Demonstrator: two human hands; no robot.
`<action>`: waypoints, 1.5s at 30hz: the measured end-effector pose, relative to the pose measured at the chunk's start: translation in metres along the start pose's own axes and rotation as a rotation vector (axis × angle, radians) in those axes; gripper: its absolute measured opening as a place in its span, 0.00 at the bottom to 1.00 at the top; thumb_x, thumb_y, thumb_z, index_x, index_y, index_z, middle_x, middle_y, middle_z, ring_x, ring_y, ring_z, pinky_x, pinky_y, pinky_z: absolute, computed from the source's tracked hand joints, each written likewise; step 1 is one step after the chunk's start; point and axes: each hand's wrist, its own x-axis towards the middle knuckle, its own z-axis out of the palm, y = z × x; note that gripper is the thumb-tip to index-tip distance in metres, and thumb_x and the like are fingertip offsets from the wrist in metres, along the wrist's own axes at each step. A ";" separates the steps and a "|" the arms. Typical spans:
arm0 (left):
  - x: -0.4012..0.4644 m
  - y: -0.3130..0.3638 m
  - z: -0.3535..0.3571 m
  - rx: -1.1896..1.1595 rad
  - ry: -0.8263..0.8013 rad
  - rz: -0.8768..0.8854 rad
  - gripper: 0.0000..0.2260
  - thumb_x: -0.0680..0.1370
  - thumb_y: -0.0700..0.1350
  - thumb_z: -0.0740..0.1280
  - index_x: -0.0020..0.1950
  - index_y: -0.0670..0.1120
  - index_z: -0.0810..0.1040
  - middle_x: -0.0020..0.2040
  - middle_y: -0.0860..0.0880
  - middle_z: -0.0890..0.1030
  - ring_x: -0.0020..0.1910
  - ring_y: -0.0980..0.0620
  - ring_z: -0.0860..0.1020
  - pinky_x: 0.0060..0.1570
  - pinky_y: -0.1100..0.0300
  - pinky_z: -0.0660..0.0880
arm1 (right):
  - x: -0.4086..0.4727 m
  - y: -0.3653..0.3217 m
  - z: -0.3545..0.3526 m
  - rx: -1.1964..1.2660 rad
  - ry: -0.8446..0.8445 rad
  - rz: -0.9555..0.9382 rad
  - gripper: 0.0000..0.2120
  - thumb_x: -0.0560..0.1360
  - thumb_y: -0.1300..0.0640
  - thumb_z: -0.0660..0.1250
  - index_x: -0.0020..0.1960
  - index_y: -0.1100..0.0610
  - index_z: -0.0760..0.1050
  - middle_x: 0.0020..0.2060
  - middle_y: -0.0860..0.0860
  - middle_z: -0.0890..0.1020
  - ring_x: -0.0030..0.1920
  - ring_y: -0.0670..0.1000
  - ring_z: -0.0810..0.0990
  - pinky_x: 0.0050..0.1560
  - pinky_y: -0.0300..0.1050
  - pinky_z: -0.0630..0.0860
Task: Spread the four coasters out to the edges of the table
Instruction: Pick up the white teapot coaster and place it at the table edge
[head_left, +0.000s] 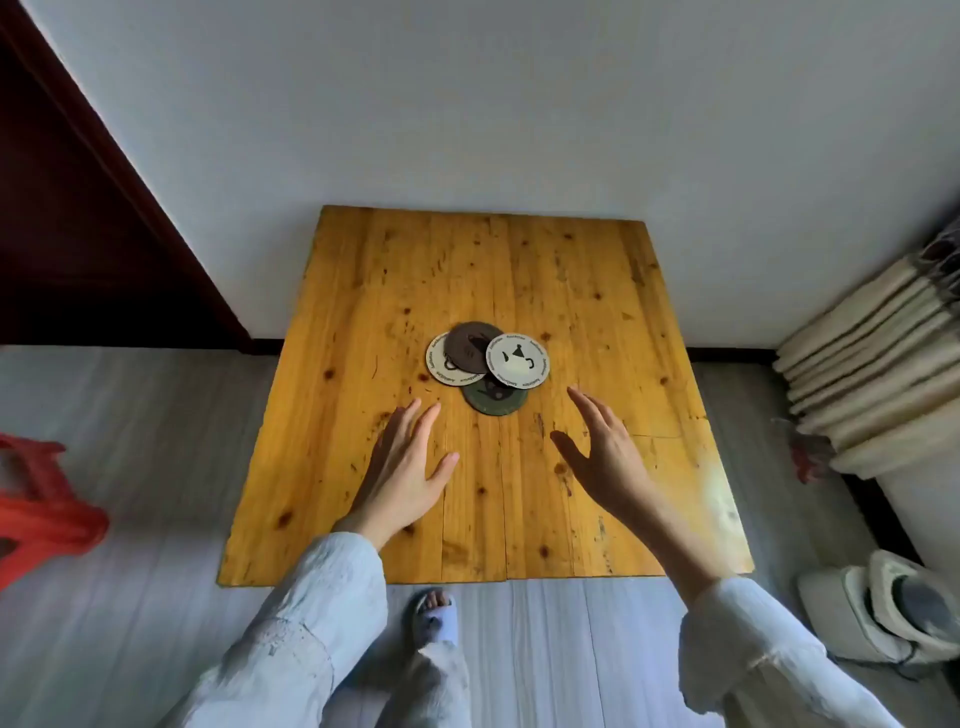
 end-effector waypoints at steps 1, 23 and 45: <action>0.012 -0.006 0.001 -0.004 -0.031 -0.022 0.28 0.78 0.50 0.60 0.75 0.51 0.51 0.78 0.51 0.46 0.77 0.52 0.47 0.72 0.56 0.52 | 0.011 0.003 0.007 0.001 -0.022 0.027 0.29 0.77 0.50 0.62 0.74 0.56 0.57 0.72 0.56 0.67 0.71 0.56 0.66 0.69 0.53 0.67; 0.260 -0.042 0.103 0.115 -0.140 -0.248 0.27 0.79 0.43 0.57 0.76 0.43 0.50 0.77 0.45 0.56 0.76 0.46 0.52 0.73 0.49 0.54 | 0.234 0.110 0.104 0.203 -0.266 0.440 0.24 0.79 0.53 0.57 0.72 0.60 0.59 0.69 0.61 0.69 0.64 0.62 0.72 0.61 0.54 0.72; 0.218 -0.036 0.100 -0.450 0.030 -0.634 0.20 0.75 0.31 0.60 0.66 0.44 0.72 0.63 0.42 0.76 0.58 0.50 0.73 0.54 0.60 0.70 | 0.191 0.106 0.105 0.716 -0.230 0.911 0.06 0.71 0.68 0.62 0.38 0.62 0.74 0.32 0.55 0.75 0.40 0.55 0.74 0.39 0.48 0.75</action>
